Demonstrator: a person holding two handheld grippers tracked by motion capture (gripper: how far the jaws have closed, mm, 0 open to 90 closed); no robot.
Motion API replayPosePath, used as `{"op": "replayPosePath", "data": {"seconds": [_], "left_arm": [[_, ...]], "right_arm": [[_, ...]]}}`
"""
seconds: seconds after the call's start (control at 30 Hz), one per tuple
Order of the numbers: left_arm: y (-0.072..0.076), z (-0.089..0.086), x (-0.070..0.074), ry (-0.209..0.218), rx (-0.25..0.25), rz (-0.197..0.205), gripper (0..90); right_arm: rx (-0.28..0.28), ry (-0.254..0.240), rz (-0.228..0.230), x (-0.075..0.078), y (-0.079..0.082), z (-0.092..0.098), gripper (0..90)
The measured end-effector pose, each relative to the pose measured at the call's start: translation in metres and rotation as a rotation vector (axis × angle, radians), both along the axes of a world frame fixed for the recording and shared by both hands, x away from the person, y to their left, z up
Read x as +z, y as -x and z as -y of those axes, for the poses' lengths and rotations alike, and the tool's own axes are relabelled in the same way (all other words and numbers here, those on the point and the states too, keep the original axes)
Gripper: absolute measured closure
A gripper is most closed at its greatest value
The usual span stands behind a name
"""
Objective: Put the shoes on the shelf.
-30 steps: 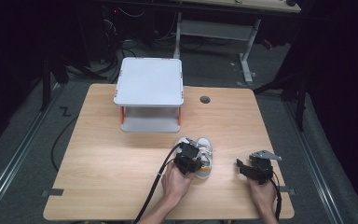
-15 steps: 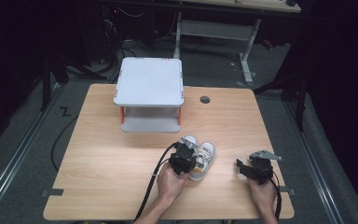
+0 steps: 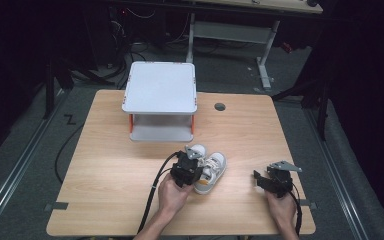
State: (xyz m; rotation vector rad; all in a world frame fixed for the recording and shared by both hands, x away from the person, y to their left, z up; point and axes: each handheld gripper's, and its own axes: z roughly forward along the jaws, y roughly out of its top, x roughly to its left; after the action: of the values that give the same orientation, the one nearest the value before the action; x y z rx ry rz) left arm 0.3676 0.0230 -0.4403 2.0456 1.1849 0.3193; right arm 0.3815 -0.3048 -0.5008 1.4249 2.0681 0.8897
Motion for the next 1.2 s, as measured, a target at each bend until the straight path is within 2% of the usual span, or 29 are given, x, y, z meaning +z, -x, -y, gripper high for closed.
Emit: {"op": "replayPosePath", "data": {"seconds": [0.1,0.23,0.37,0.53,0.73,0.87,0.9,0.97,1.13,1.17,1.2], "left_arm": [[0.0,-0.013,0.004,0.01,0.002,0.01,81.0],[-0.001,-0.023,0.007,0.01,0.012,0.018,81.0],[-0.002,-0.041,0.014,0.023,0.039,0.024,81.0],[-0.005,-0.053,0.017,0.022,0.062,0.038,81.0],[-0.014,-0.071,0.016,0.041,0.119,0.043,81.0],[-0.02,-0.075,0.014,0.031,0.14,0.04,80.9],[-0.025,-0.077,0.013,0.011,0.15,0.043,80.9],[-0.029,-0.079,0.013,0.0,0.161,0.048,80.9],[-0.038,-0.087,0.013,0.003,0.19,0.055,80.9],[-0.042,-0.089,0.014,-0.016,0.204,0.058,80.9],[-0.042,-0.089,0.014,-0.016,0.204,0.058,80.9]], "right_arm": [[0.017,0.001,0.007,0.0,0.0,-0.002,50.3],[0.029,0.0,0.011,0.0,0.0,-0.005,54.5],[0.029,0.0,0.012,0.0,-0.001,-0.005,55.0],[0.031,-0.007,0.009,0.0,-0.001,-0.005,52.7],[0.015,-0.042,-0.001,0.002,-0.004,-0.006,53.7],[0.026,-0.053,0.004,0.006,-0.005,-0.009,53.8],[0.036,-0.064,0.008,0.011,-0.006,-0.011,53.7],[0.048,-0.082,0.019,0.015,-0.006,-0.014,53.5],[0.073,-0.118,0.024,0.022,-0.008,-0.022,53.1],[0.09,-0.128,0.029,0.026,-0.009,-0.027,52.8],[0.09,-0.128,0.029,0.026,-0.009,-0.027,52.8]]}}
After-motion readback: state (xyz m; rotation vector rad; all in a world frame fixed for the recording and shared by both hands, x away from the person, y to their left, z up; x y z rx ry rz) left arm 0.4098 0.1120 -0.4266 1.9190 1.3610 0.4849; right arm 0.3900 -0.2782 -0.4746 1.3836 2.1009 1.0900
